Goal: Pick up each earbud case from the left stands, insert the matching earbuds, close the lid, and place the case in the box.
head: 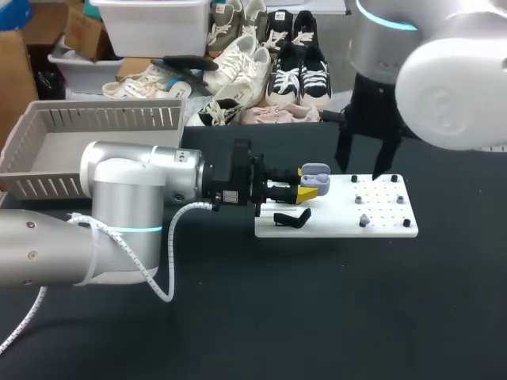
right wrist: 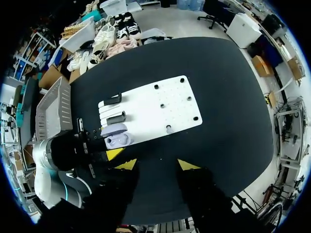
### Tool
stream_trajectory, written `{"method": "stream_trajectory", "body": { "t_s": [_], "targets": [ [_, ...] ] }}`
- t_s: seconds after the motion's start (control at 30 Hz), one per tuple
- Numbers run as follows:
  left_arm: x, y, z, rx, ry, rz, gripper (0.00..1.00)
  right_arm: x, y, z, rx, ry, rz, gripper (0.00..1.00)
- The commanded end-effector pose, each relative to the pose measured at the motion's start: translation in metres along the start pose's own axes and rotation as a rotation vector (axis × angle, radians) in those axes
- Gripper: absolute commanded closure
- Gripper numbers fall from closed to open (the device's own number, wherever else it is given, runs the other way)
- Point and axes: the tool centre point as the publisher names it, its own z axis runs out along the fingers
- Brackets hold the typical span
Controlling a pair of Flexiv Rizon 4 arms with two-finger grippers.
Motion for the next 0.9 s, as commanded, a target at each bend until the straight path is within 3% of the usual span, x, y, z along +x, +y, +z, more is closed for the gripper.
{"method": "stream_trajectory", "body": {
  "t_s": [0.03, 0.13, 0.4, 0.9],
  "targets": [
    [0.000, 0.000, 0.000, -0.001, 0.001, 0.000, 1.00, 0.008, -0.026, 0.008, -0.159, -0.066, 0.022, 0.52],
    [0.000, 0.000, 0.000, -0.001, 0.001, 0.000, 1.00, 0.009, -0.028, 0.016, -0.186, -0.059, 0.070, 0.52],
    [0.000, 0.000, 0.000, -0.001, 0.001, 0.000, 1.00, 0.008, -0.034, 0.054, -0.156, -0.041, 0.151, 0.51],
    [0.000, 0.000, 0.000, -0.001, 0.001, 0.000, 1.00, -0.008, -0.029, 0.099, -0.108, -0.020, 0.186, 0.51]
  ]
}}
